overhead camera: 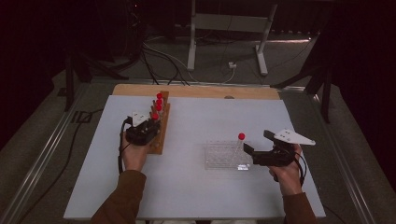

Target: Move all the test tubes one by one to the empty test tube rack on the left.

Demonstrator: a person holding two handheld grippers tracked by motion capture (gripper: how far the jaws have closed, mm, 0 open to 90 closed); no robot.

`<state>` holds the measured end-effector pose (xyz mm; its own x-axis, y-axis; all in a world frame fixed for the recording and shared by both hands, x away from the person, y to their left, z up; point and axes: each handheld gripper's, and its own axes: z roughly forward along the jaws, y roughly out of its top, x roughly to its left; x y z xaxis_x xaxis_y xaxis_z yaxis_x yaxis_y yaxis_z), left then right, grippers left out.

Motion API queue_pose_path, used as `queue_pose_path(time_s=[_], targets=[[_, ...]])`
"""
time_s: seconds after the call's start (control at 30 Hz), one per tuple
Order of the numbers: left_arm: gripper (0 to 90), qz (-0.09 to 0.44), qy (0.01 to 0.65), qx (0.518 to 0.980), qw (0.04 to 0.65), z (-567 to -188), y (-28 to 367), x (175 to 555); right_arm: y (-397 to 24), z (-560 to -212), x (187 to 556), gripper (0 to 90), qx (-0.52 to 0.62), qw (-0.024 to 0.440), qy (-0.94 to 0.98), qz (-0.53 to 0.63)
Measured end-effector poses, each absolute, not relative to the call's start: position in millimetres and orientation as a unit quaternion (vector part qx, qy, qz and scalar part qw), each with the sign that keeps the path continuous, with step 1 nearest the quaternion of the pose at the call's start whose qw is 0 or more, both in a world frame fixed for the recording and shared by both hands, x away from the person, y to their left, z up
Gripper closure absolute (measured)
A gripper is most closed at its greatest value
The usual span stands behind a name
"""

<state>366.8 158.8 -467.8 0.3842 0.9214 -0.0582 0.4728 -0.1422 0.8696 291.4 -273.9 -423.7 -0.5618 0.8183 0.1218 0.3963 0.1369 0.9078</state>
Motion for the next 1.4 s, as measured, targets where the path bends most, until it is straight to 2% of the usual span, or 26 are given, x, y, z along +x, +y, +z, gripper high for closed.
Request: queue_pose_path(time_s=[0.17, 0.57, 0.73, 1.07, 1.4], targets=[[64.7, 0.254, 0.491, 0.708, 0.439, -467, 159, 366, -273, -424, 292, 0.0, 0.419, 0.209, 0.725, 0.505], [26.1, 0.242, 0.477, 0.692, 0.484, -456, 159, 353, -275, -424, 293, 0.0, 0.421, 0.211, 0.720, 0.509], [16.9, 0.234, 0.476, 0.688, 0.496, -452, 160, 345, -271, -427, 296, 0.0, 0.419, 0.213, 0.725, 0.504], [2.0, 0.227, 0.474, 0.687, 0.502, -452, 157, 328, -259, -434, 308, 8.3, 0.415, 0.207, 0.739, 0.489], [0.7, 0.235, 0.457, 0.693, 0.506, -447, 153, 321, -251, -446, 317, 23.8, 0.411, 0.204, 0.752, 0.473]])
